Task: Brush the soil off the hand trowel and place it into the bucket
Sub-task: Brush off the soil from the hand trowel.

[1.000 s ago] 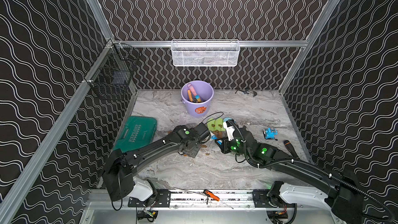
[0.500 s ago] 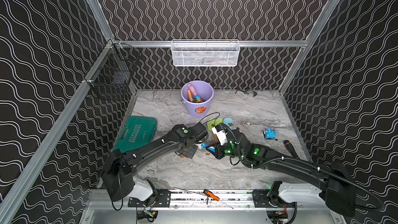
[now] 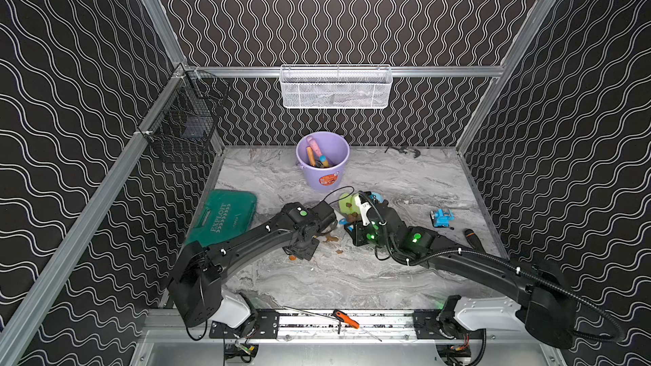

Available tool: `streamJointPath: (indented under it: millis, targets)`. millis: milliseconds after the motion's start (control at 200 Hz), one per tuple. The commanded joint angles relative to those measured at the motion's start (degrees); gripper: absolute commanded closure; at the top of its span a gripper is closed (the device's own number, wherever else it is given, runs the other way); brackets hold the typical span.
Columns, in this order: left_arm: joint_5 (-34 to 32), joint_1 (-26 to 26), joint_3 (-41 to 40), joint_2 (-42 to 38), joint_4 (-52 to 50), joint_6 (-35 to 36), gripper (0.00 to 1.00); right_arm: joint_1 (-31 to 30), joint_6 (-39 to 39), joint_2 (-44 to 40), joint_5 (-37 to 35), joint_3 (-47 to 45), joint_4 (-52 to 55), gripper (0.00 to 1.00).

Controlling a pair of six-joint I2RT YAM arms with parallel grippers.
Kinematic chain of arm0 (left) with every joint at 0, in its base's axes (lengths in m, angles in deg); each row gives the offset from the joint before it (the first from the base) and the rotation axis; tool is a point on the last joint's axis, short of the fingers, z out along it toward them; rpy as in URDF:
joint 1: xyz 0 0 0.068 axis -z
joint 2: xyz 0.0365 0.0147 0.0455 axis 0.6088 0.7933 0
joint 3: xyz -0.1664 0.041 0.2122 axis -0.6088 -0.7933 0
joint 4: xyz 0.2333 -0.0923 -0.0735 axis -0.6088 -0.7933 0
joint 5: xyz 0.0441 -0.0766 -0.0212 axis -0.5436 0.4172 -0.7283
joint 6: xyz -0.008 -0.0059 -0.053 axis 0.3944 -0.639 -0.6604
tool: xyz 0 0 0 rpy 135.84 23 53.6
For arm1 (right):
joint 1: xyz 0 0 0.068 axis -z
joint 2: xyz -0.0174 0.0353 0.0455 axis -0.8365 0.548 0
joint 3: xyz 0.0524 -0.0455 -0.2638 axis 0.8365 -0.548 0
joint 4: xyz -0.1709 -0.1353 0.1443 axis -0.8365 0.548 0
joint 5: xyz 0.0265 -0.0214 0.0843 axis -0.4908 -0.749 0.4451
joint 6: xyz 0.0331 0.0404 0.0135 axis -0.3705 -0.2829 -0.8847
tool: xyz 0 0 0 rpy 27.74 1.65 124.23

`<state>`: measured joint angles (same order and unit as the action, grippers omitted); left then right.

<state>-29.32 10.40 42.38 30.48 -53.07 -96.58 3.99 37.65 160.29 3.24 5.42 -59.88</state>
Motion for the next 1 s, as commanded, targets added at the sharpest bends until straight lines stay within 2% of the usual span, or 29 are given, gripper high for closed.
streamJointPath:
  millis: [0,180,260,410,631,756,816,886,916,996]
  targets:
    - [2.65,-0.35,0.02,-0.27,-0.1,0.13,1.0,0.8,-0.26,-1.56,0.65,-0.17,-1.1,1.0]
    - [6.74,-1.76,-0.18,-0.59,1.65,1.53,1.0,4.98,-2.57,-4.38,7.05,-4.67,-6.16,1.0]
    - [11.6,-3.71,-0.74,-1.55,4.03,2.56,1.0,7.58,-3.36,-5.42,10.47,-5.79,-6.81,1.0]
    - [26.89,-8.05,-2.45,-4.83,12.07,2.55,1.0,10.36,-4.35,-8.48,10.27,-8.75,-9.5,1.0]
    - [53.96,-19.43,-8.88,-10.71,29.81,-5.32,1.0,10.67,-2.5,-12.64,6.45,-11.86,-11.8,1.0]
    - [67.24,-27.69,-12.94,-14.15,40.42,-13.71,1.0,10.76,-1.7,-14.57,6.95,-14.71,-15.51,1.0]
    - [72.93,-31.1,-15.18,-15.47,46.52,-18.55,1.0,11.06,-4.54,-15.56,6.47,-15.65,-16.31,1.0]
    - [77.91,-34.96,-17.86,-16.56,53.57,-24.84,1.0,12.92,-7.49,-16.61,9.66,-16.23,-17.08,1.0]
    - [80.59,-36.29,-19.75,-16.77,58.6,-28.95,1.0,13.84,-8.45,-17.16,11.69,-16.77,-18.27,1.0]
    - [84.41,-38.64,-25.57,-17.02,78.94,-45.5,1.0,16.09,-11.21,-18.88,18.41,-19.84,-25.78,1.0]
